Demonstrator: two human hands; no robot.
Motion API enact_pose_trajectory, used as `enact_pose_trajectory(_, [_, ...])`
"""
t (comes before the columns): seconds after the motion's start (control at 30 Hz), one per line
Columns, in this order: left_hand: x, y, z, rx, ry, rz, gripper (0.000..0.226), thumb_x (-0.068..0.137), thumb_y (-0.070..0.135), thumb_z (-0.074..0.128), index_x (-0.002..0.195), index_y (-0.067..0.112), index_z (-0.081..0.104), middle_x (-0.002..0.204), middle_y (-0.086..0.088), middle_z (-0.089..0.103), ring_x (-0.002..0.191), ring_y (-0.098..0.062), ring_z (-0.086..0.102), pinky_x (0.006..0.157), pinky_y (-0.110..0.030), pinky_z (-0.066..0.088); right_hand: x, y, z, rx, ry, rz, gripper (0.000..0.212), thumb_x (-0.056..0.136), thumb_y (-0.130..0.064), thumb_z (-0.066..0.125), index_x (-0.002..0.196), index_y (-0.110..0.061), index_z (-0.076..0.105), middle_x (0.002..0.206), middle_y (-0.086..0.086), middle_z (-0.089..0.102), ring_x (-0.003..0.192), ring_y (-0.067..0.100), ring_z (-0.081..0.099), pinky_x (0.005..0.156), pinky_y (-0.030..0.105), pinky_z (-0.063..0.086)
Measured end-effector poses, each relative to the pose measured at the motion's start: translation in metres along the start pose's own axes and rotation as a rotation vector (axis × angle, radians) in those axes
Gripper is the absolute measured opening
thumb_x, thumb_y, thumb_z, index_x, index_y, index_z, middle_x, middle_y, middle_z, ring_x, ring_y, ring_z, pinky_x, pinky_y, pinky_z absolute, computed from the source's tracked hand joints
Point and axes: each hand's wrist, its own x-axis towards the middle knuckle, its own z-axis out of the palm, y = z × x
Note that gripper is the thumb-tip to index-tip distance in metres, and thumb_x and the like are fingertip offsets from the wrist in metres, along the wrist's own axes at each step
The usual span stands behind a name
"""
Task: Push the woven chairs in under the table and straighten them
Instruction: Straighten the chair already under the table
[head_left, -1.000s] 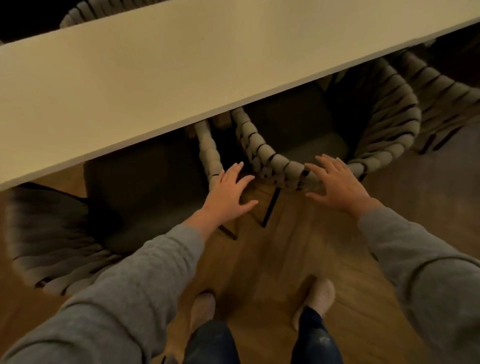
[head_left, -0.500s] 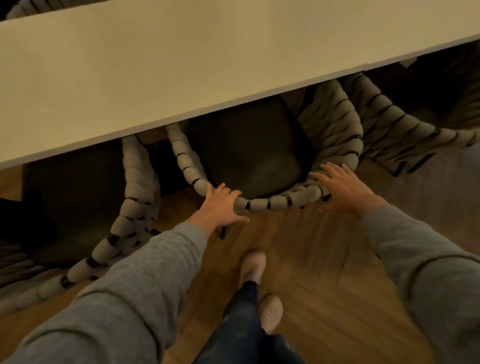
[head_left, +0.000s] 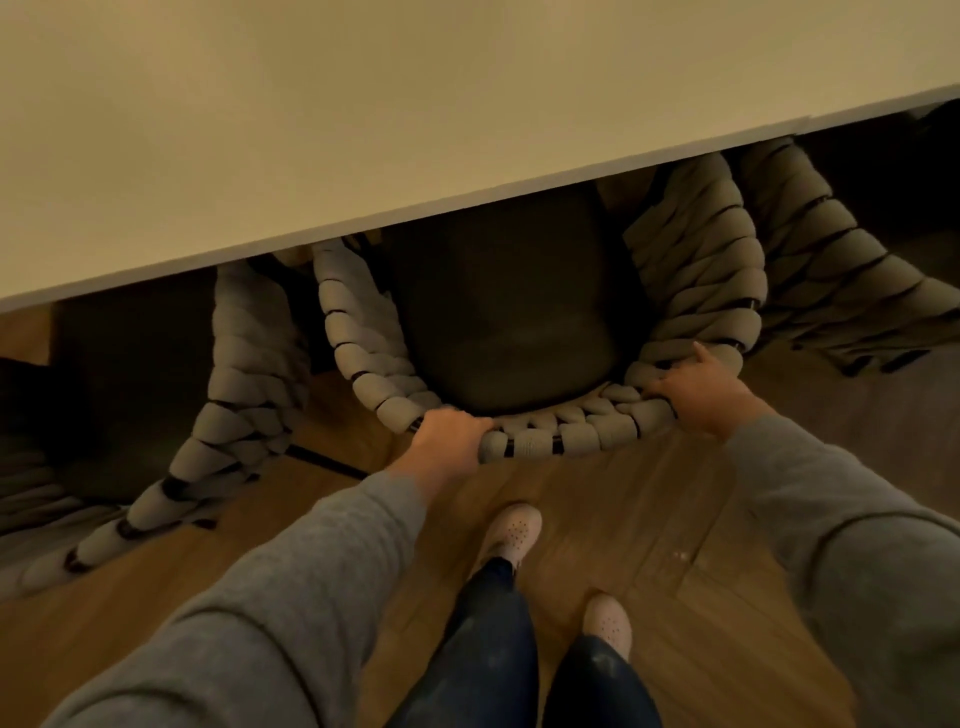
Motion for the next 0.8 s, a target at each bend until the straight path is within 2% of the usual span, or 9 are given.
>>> enact_pose_trajectory(0.17, [-0.006,0.004,0.008,-0.026,0.005,-0.057,0.045,0.086,0.034,0.062,0.130,0.035,0.051,0.113,0.004,0.063,0.105,-0.019,0.059,0.093,-0.040,0.046,-0.005,-0.003,0.005,0.055,0.077,-0.039,0.033,0.092,-0.038,0.049,0.124,-0.042,0.052,0.124,-0.012,0.057,0.119,0.015,0.049,0.110,0.040,0.022])
enact_pose_trajectory(0.33, [-0.032,0.023,0.026,0.037,-0.036,-0.119,0.048,0.090,0.041,0.057,0.136,0.037,0.044,0.121,0.005,0.059,0.115,-0.021,0.053,0.102,-0.044,0.032,-0.026,-0.019,0.026,0.082,0.115,-0.064,0.026,0.089,-0.033,0.051,0.113,-0.040,0.058,0.100,-0.010,0.061,0.101,0.017,0.055,0.105,0.042,0.027])
enact_pose_trajectory(0.57, [-0.074,0.048,0.047,0.044,-0.125,-0.151,0.055,0.093,0.031,0.054,0.145,0.034,0.035,0.134,0.001,0.054,0.128,-0.024,0.045,0.113,-0.053,0.019,-0.057,-0.042,0.056,0.142,0.124,-0.110,0.025,0.089,-0.031,0.051,0.110,-0.039,0.061,0.100,-0.009,0.063,0.102,0.018,0.056,0.109,0.050,0.022])
enact_pose_trajectory(0.8, [-0.067,0.044,0.036,0.003,-0.100,-0.113,0.041,0.090,0.028,0.058,0.129,0.035,0.049,0.117,0.005,0.062,0.121,-0.023,0.051,0.114,-0.061,0.010,-0.061,-0.036,0.052,0.164,0.170,-0.088,0.019,0.090,-0.033,0.052,0.107,-0.037,0.060,0.090,-0.010,0.054,0.099,0.016,0.056,0.103,0.043,0.026])
